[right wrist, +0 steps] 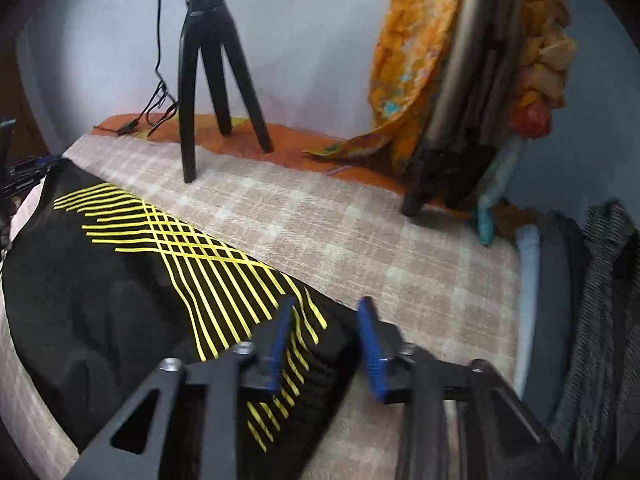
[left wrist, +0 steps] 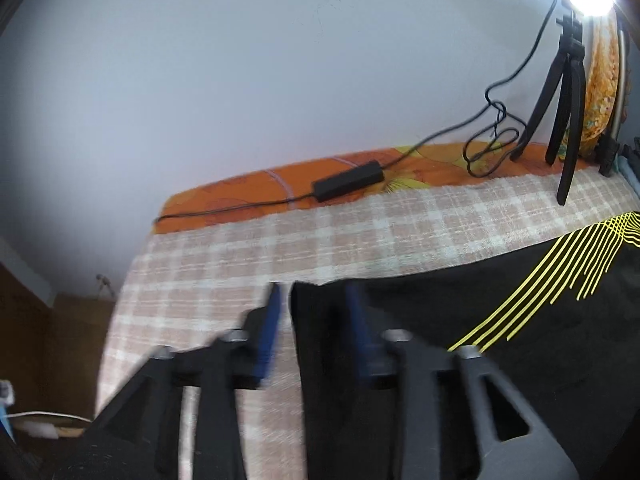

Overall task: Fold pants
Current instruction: 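Open both grippers and release the folded shorts onto the bed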

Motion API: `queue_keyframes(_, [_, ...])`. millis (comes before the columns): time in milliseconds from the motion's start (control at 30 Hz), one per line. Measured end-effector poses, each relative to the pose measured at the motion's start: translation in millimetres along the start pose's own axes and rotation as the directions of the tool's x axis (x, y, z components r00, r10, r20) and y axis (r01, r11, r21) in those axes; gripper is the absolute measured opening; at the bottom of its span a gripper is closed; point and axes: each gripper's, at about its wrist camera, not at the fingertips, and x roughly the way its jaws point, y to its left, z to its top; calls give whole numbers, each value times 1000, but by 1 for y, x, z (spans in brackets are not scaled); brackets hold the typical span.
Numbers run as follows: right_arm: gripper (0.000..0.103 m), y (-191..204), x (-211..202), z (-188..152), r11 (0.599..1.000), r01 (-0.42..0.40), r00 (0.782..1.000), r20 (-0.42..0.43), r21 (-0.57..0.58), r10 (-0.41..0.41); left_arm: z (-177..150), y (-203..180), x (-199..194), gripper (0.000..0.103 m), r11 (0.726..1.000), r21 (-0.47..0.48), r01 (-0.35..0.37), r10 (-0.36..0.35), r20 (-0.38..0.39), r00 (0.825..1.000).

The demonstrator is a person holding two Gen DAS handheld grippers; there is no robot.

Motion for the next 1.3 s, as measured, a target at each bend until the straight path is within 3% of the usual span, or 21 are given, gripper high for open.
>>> queue_keyframes(100, [52, -7, -28, -8, 998, 38, 999, 28, 53, -40, -1, 15, -32, 40, 999, -43, 5, -4, 37, 999])
queue_keyframes(267, [61, 5, -77, -51, 984, -58, 997, 55, 168, 49, -27, 20, -88, 40, 990, -78, 121, -115, 78, 990])
queue_keyframes(433, [66, 22, -92, -101, 956, -133, 991, 30, 262, 130, -81, -1, -130, 40, 955, -104, 277, -272, 59, 961])
queue_keyframes(567, [66, 34, -94, -132, 898, -239, 970, 39, 370, 242, -124, -24, -141, 40, 920, -122, 373, -375, 2, 927])
queue_keyframes(633, [65, 49, -93, -139, 883, -295, 953, 46, 365, 300, -135, -36, -136, 40, 908, -131, 397, -404, -29, 914])
queue_keyframes(833, [65, 112, -85, -127, 872, -412, 910, 69, 263, 409, -137, -40, -129, 40, 907, -165, 387, -397, -35, 917])
queue_keyframes(1067, [65, 180, -53, -100, 857, -472, 880, 60, 206, 471, -111, -30, -139, 40, 929, -121, 349, -343, 62, 937])
queue_keyframes(1300, [65, 208, -33, -76, 817, -520, 854, 119, 251, 507, -117, -4, -97, 40, 935, -205, 290, -299, -15, 954])
